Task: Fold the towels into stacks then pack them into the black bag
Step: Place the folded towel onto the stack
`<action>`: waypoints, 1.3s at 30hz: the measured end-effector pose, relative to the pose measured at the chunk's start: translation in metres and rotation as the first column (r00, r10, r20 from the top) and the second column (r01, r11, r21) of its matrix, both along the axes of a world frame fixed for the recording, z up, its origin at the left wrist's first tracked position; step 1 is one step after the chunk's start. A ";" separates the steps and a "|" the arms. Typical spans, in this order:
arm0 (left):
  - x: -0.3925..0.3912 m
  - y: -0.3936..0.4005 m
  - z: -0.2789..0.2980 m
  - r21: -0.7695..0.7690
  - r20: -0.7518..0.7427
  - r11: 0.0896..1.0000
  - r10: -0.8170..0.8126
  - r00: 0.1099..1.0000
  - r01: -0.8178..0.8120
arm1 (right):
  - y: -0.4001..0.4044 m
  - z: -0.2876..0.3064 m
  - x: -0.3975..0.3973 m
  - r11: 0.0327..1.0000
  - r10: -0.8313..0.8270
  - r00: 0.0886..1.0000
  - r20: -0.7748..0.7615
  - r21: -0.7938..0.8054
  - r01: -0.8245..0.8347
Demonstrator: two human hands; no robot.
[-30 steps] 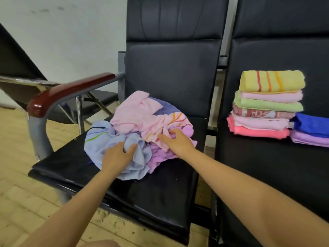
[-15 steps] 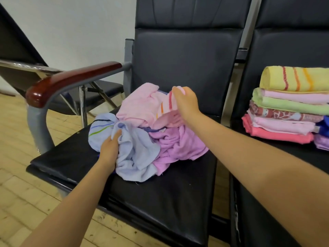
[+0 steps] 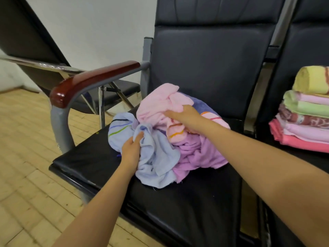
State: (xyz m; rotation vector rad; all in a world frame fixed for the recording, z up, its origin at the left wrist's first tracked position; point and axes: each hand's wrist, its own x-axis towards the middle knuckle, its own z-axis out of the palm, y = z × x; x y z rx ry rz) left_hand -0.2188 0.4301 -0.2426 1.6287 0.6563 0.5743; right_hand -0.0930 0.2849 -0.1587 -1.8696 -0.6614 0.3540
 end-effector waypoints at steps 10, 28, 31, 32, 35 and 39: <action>0.014 -0.070 0.064 0.387 -0.160 0.896 0.299 0.941 -0.219 | -0.084 0.175 -0.034 0.726 -0.251 0.943 -0.219 0.602 0.333; 0.041 -0.378 0.240 -0.414 0.516 0.372 -0.656 0.551 0.831 | -0.396 0.183 -0.075 0.439 -0.388 0.878 -0.281 0.781 0.445; 0.051 -0.403 0.215 -0.413 0.426 0.421 -0.695 0.579 0.808 | -0.440 0.128 -0.095 0.512 -0.547 0.792 -0.272 0.640 0.573; 0.054 -0.408 0.202 -0.413 0.376 0.436 -0.718 0.586 0.799 | -0.452 0.106 -0.102 0.543 -0.597 0.758 -0.262 0.564 0.622; 0.055 -0.409 0.159 -0.378 0.165 0.553 -0.749 0.642 0.742 | -0.477 0.041 -0.121 0.589 -0.648 0.694 -0.315 0.371 0.718; 0.052 -0.396 0.103 -0.221 -0.111 0.665 -0.744 0.659 0.714 | -0.492 -0.009 -0.138 0.829 -0.551 0.818 -0.163 -0.219 0.515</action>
